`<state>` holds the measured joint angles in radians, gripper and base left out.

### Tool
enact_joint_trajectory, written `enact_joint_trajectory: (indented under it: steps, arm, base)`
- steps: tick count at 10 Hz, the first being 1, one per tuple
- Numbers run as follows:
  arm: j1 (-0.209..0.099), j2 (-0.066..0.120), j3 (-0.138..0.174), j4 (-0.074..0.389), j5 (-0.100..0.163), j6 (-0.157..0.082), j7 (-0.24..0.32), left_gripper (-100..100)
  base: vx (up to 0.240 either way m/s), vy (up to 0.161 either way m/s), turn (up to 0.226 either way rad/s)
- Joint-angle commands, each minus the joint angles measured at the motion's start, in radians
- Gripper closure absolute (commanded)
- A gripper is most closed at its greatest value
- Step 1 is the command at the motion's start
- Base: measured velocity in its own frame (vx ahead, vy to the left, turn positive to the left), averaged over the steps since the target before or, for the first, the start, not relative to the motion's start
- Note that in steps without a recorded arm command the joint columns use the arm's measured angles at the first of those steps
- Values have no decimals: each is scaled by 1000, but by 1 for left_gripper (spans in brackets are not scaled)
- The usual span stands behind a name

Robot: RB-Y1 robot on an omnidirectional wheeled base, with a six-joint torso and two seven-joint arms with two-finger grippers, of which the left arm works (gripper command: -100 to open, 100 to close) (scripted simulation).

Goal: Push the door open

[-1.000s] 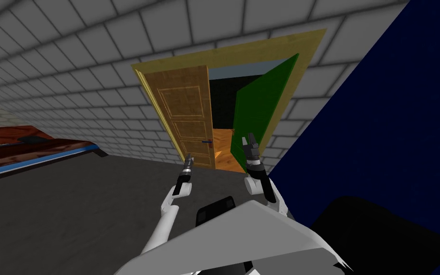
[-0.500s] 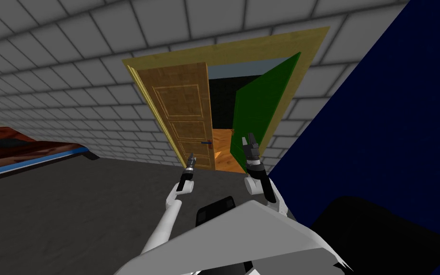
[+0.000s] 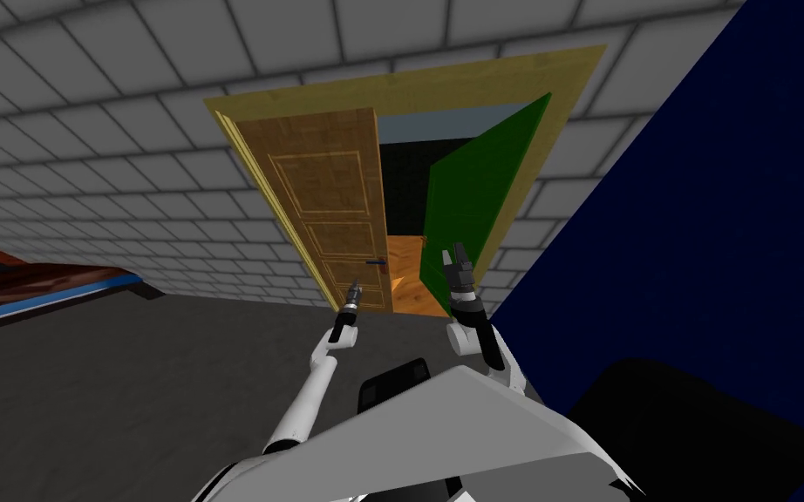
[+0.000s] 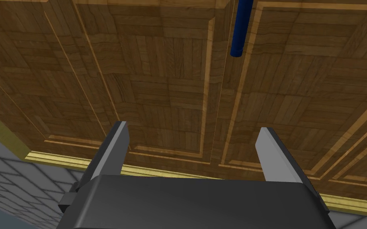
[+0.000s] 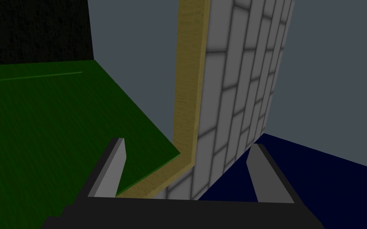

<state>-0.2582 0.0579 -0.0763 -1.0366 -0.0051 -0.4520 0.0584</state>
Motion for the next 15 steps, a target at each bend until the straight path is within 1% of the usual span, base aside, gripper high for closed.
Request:
enact_joint_trajectory:
  steps: [1, 2, 3, 4, 8, 10, 11, 13, 14, 15]
  arm:
    - [-34, -3, -5, 50, 1, -1, 7, -100]
    - [-55, -5, -7, 88, 2, -3, 10, -100]
    - [-75, -7, -10, 113, 2, -5, 14, -100]
    - [-75, -7, -10, 122, 2, -5, 14, -100]
    - [-149, -17, -19, 239, 5, -13, 27, -100]
    - [-180, -23, -23, 288, 5, -15, 32, -100]
    - [-180, -23, -23, 288, 5, -15, 32, -100]
    - [-209, -28, -27, 333, 6, -18, 37, -100]
    - [-230, -33, -29, 366, 7, -20, 41, -100]
    - [-230, -33, -29, 366, 7, -20, 41, -100]
  base:
    - [91, 47, -62]
    - [92, 51, -65]
    - [91, 43, -73]
    - [58, 23, -15]
    - [73, 30, -52]
    - [76, 37, -42]
    - [37, 19, -11]
    - [50, 23, -34]
    - [78, 33, -60]
    - [59, 29, -28]
